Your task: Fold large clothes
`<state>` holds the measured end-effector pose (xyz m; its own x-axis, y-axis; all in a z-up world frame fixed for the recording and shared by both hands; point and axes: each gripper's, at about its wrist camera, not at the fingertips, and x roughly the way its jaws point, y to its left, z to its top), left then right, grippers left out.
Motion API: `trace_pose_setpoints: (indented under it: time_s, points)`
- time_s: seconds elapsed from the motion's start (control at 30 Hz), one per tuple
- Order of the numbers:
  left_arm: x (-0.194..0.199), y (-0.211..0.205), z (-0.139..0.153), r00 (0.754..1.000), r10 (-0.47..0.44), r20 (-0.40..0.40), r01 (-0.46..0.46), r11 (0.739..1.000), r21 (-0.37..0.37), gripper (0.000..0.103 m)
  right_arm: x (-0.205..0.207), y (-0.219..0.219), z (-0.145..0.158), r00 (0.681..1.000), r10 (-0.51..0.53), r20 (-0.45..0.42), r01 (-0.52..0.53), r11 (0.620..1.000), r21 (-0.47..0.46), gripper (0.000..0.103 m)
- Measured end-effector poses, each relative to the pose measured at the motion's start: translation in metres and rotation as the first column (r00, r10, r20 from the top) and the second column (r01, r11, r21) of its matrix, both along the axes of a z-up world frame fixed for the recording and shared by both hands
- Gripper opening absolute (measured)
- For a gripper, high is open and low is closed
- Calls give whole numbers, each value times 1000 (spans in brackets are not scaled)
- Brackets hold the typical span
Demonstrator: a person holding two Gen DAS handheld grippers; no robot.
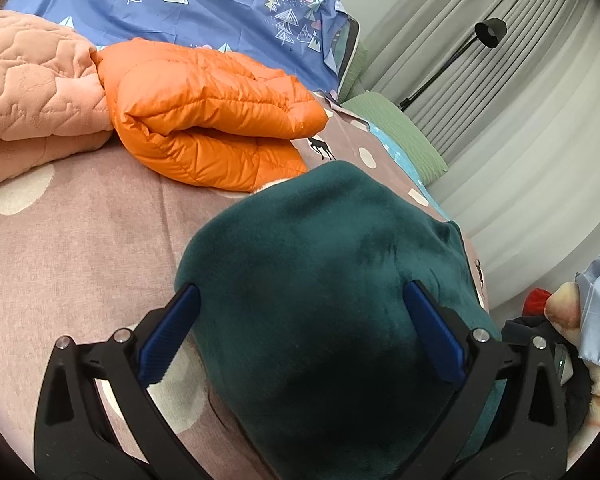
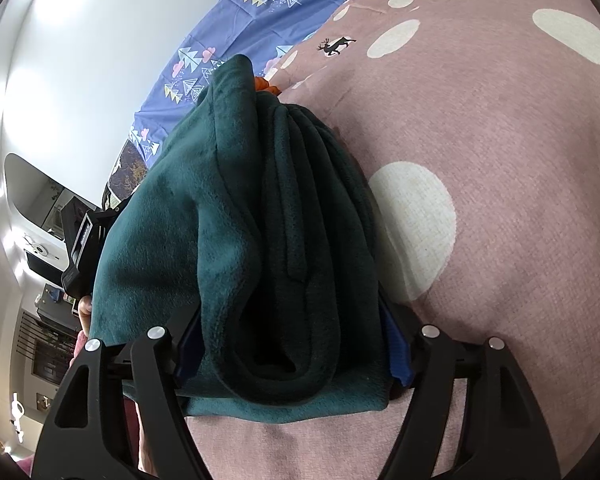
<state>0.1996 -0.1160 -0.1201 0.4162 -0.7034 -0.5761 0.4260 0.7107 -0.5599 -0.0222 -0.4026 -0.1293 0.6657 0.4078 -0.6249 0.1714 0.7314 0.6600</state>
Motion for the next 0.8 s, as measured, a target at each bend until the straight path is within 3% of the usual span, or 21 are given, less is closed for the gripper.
trace_pose_setpoints:
  time_s: [0.27,0.5,0.67,0.7,0.77,0.8]
  points:
    - [-2,-3,12,998,10,60,-16,995,101,101,2,0,0,1000,4,3,-4,1000,2,73]
    - [12,9,-11,998,-1,-66,-2,999,-50,101,6,0,-1,1000,8,2,-8,1000,8,77]
    - [20,10,-20,994,-9,-113,-2,995,-96,101,17,1,-1,999,48,26,-49,998,38,81]
    - [22,10,-22,993,-9,-121,-4,995,-104,101,21,2,-1,998,63,31,-65,997,48,77]
    - [20,9,-22,994,-4,-112,-8,994,-107,101,25,1,0,995,87,49,-91,991,93,58]
    - [17,8,-19,996,2,-94,-13,994,-108,96,24,2,4,995,81,56,-87,992,97,55]
